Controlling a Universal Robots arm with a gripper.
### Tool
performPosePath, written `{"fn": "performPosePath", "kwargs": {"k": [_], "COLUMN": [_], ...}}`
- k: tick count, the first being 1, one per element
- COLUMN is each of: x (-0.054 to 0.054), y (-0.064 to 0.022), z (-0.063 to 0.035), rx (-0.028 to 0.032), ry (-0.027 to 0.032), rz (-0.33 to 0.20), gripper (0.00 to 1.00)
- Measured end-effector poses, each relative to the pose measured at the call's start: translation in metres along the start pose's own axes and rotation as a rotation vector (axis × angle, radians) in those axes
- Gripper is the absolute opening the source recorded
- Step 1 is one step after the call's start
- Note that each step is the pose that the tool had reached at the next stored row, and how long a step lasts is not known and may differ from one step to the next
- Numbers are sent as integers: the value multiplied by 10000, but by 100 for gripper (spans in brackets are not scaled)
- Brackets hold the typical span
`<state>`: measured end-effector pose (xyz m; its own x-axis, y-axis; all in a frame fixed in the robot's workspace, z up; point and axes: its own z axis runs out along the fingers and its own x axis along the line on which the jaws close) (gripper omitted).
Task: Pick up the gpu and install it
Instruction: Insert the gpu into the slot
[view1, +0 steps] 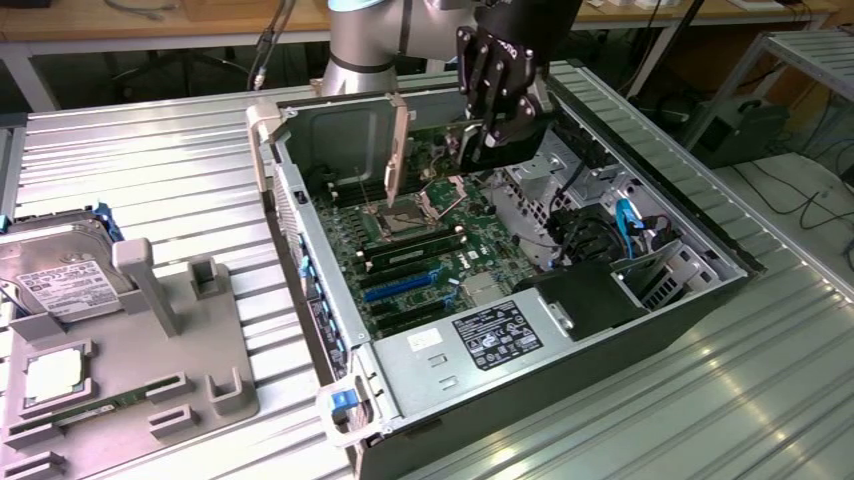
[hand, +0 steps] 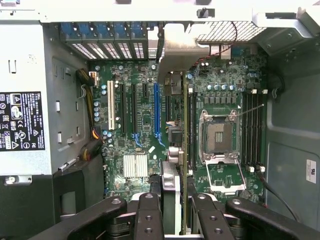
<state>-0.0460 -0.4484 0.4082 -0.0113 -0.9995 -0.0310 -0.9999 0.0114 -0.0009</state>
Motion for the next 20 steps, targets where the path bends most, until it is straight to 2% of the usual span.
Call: {"fn": "performPosePath", "kwargs": {"k": [20], "x": [4], "y": [0], "z": [110], "rx": [-4], "ry": [4], "rz": [0], "gripper": [28]}}
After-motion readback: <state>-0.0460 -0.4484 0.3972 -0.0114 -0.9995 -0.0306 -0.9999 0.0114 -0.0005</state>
